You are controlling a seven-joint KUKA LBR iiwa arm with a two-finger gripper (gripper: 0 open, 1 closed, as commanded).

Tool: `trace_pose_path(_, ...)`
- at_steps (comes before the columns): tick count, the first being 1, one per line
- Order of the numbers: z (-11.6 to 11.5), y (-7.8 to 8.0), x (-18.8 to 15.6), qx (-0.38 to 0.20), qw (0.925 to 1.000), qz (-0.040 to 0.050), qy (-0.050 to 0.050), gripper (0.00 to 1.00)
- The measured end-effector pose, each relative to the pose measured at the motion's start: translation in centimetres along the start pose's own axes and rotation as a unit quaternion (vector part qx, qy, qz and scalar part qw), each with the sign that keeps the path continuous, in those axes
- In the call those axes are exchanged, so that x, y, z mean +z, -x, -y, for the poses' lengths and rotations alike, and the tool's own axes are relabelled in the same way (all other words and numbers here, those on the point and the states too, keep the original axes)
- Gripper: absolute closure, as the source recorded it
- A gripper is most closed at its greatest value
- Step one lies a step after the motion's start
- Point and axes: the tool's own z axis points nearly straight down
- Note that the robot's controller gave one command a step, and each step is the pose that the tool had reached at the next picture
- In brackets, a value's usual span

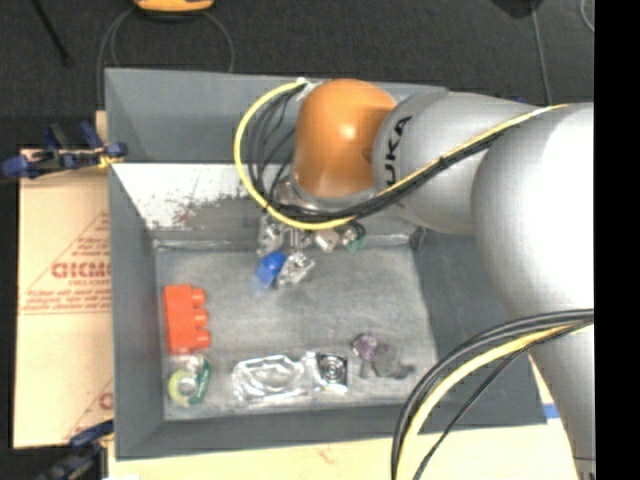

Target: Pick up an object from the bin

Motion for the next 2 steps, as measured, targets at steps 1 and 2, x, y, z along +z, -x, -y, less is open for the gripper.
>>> trace_pose_path(1,0.2,0.2,-2.2,0.003,1.0000,0.0020,0.000,1.00)
trace_pose_path(2,0.4,0.4,-11.8,0.006,1.0000,0.0034,-0.003,1.00)
